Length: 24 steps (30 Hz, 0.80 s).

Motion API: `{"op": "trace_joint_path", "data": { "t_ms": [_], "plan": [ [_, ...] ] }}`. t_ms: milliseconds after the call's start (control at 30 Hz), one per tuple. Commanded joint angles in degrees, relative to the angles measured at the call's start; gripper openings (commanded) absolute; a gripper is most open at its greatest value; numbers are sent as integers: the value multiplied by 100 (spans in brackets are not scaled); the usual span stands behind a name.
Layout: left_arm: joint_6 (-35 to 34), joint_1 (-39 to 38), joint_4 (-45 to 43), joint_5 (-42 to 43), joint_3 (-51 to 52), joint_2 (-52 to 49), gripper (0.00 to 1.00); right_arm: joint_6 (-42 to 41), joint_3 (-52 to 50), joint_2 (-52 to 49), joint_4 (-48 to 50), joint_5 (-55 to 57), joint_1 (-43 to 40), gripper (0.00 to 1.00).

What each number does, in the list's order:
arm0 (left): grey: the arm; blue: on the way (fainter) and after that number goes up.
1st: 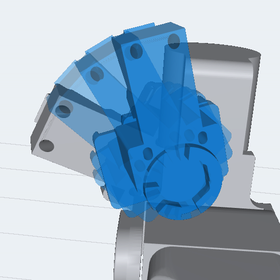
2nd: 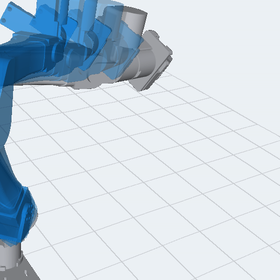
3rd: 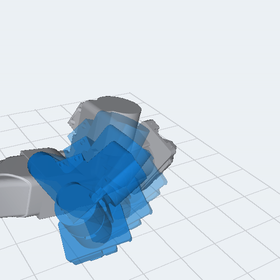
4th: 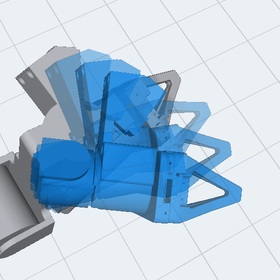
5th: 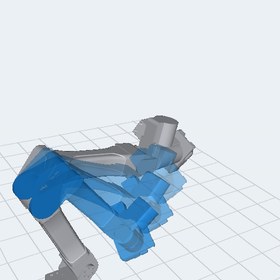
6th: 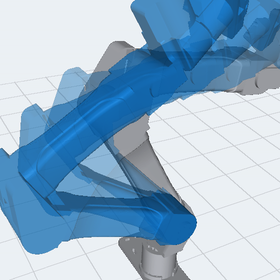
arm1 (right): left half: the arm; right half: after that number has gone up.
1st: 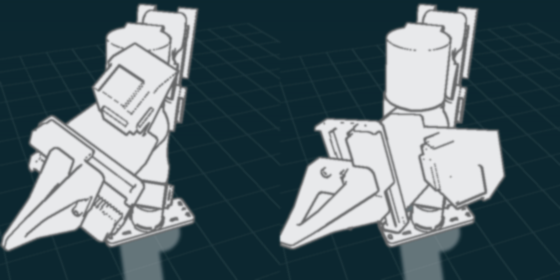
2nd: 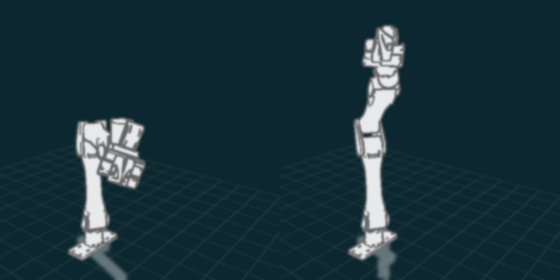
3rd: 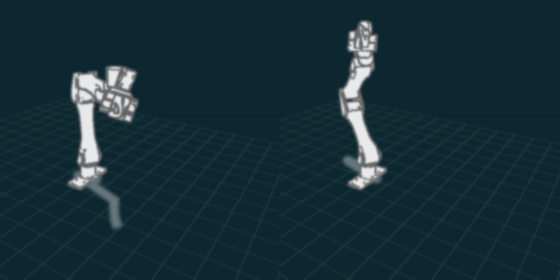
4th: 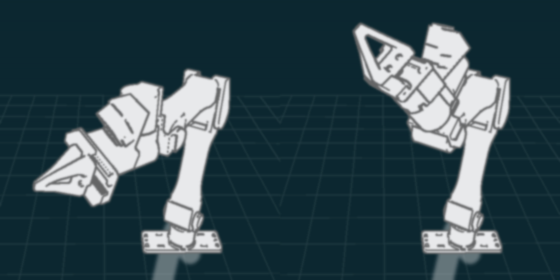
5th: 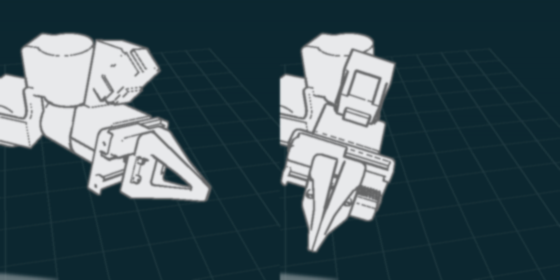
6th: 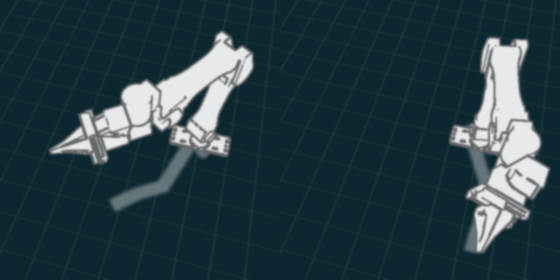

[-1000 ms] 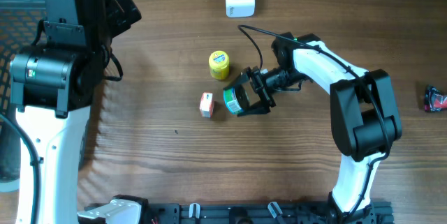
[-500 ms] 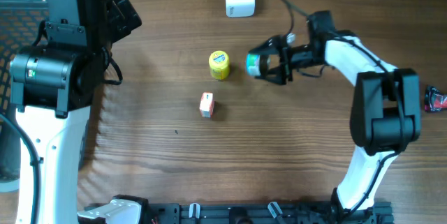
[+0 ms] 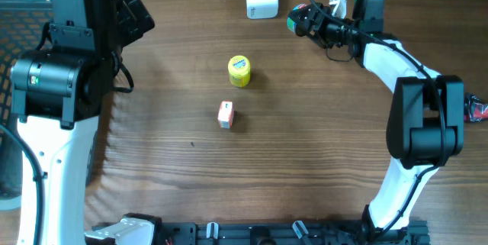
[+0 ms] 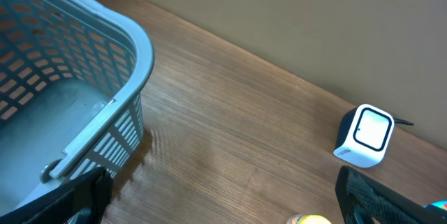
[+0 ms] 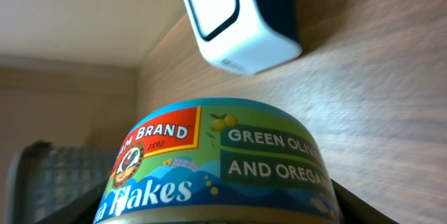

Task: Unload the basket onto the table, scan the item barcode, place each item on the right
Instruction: 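Lift the tin can and carry it toward the white scanner, then hold the tin can label facing the white scanner, right gripper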

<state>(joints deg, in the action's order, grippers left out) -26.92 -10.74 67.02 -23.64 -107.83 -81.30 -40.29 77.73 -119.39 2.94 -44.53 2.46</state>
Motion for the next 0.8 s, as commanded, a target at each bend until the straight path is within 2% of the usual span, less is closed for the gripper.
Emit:
{"op": "trace_joint_path", "data": {
  "t_ms": [0,267,400,767],
  "plan": [
    [-55,26,13,-245,26,35,100,442,70,-61,92,868,149,64],
    [-55,26,9,-280,26,-501,100,1668,70,-61,789,3473,999,63],
    [-57,26,9,-756,26,-573,100,2302,70,-61,1335,4621,1381,63],
    [-55,26,9,-844,26,-573,100,2879,70,-238,3014,4863,1517,59]
  ]
}}
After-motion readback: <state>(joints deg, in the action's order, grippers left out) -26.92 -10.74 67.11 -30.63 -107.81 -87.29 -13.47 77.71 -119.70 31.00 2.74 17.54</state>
